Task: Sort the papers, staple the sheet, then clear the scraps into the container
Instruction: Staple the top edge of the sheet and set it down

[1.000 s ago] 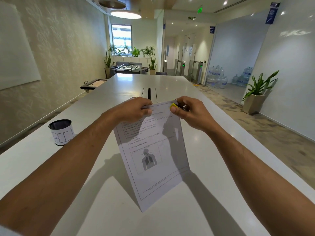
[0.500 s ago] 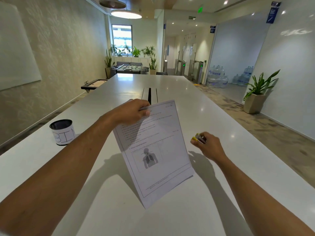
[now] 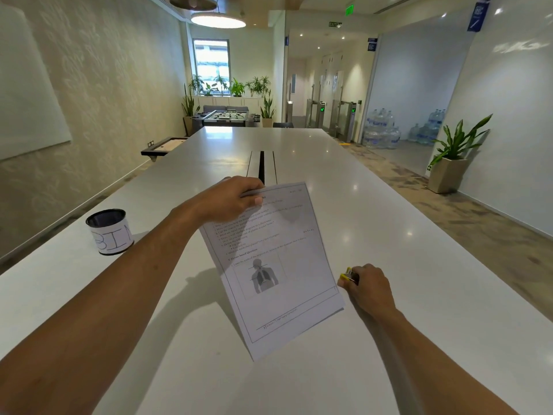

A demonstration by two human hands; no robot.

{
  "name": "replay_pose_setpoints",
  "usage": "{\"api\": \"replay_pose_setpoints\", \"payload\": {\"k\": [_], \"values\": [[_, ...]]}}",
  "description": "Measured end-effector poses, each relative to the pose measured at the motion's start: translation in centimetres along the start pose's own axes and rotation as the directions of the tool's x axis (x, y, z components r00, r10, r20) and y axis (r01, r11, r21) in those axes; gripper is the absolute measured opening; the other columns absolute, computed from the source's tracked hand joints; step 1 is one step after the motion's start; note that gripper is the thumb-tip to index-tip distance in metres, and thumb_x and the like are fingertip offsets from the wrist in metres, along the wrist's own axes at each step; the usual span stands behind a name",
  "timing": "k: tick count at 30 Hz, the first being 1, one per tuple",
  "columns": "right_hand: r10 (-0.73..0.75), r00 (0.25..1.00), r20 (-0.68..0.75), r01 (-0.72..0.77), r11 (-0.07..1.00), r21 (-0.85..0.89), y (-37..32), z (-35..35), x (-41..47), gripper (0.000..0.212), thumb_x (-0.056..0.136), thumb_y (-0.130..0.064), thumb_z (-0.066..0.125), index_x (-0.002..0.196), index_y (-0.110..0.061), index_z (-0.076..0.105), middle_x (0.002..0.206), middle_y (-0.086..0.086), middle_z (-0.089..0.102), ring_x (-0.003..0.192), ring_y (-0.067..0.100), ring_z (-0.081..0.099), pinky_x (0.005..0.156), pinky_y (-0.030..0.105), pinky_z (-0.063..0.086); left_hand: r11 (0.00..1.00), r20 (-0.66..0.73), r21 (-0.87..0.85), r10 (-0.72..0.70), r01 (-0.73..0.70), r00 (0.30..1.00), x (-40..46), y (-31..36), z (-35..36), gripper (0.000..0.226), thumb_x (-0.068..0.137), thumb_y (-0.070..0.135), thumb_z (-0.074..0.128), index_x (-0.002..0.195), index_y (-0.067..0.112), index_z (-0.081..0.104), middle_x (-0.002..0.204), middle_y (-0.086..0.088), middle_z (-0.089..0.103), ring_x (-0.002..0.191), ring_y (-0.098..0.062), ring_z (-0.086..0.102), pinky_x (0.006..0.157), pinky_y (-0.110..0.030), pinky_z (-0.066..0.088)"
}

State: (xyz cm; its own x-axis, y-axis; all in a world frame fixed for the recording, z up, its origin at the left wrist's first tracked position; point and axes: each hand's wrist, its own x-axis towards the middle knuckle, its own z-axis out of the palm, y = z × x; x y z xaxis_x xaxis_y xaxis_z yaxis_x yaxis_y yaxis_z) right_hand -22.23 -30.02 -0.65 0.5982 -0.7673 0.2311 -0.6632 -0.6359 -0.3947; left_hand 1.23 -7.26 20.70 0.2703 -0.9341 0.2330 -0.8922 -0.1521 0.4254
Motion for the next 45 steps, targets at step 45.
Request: {"api": "replay_pose_setpoints", "payload": {"k": [45], "values": [[-0.38,0.911,0.157,-0.142,0.066,0.988,-13.1,-9.5,2.2,0.059,0.072,-0.021,0.077,0.126,-0.01,0.056,0.114,0.013,0.071,0.096,0.028,0.071,0.079,0.038,0.06,0.443,-0.276,-0.848,0.1,-0.291,0.956,-3.1,3.4,0.8,0.028,0.099,0.02,0.037,0.121,0.014,0.054,0.142,0.012,0.051,0.128,-0.008,0.051,0.089,-0.027,0.053]]}}
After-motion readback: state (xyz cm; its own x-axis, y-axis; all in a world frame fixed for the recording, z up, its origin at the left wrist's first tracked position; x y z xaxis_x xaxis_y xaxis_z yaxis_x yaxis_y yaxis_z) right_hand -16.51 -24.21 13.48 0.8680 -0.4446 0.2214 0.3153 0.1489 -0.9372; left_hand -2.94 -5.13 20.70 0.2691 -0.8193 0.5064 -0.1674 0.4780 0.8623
